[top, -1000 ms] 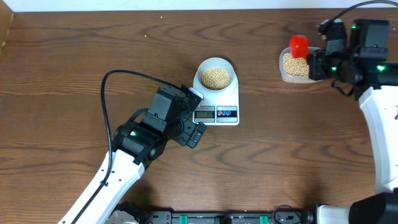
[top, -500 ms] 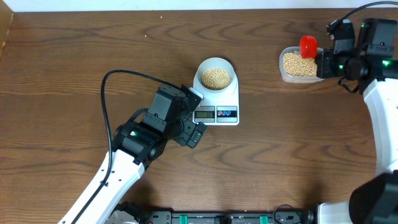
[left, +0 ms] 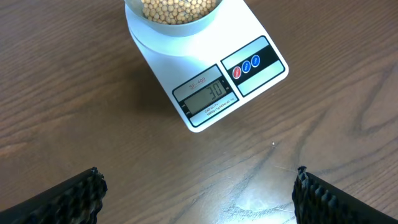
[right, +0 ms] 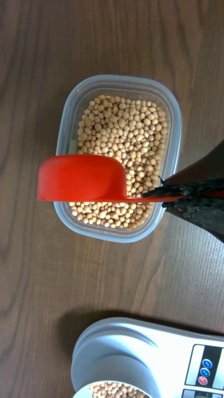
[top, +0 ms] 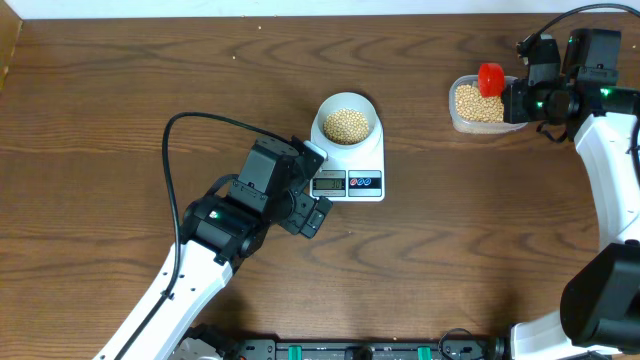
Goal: Scoop item into bowl and weigh 50g on scale
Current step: 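Dip the scoop into the chickpeas again with the right gripper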
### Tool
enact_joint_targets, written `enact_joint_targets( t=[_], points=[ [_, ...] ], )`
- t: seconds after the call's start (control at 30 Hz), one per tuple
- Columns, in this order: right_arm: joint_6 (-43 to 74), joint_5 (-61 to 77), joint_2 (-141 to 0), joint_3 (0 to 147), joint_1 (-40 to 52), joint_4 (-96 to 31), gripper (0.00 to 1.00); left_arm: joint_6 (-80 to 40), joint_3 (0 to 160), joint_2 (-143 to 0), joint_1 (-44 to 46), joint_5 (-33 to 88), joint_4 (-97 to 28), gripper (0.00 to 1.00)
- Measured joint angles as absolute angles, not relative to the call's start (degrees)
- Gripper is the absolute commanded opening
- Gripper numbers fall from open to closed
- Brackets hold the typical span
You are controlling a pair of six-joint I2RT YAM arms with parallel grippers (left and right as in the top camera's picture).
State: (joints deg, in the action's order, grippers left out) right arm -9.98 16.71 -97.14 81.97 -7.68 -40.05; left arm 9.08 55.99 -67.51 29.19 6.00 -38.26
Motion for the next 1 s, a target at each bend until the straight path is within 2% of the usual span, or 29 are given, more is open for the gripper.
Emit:
enact_joint_targets(
  t=[0.73, 1.0],
  points=[
    [-9.9, 14.7, -103.3, 81.9, -9.9, -40.7, 0.01, 9.1, 56.0, -67.5, 29.2, 6.0, -38.3, 0.98],
    [-9.5, 19.9, -106.5, 81.9, -10.0, -40.5, 0.01, 9.1, 56.0, -67.5, 29.2, 6.0, -38.3, 0.98]
  ],
)
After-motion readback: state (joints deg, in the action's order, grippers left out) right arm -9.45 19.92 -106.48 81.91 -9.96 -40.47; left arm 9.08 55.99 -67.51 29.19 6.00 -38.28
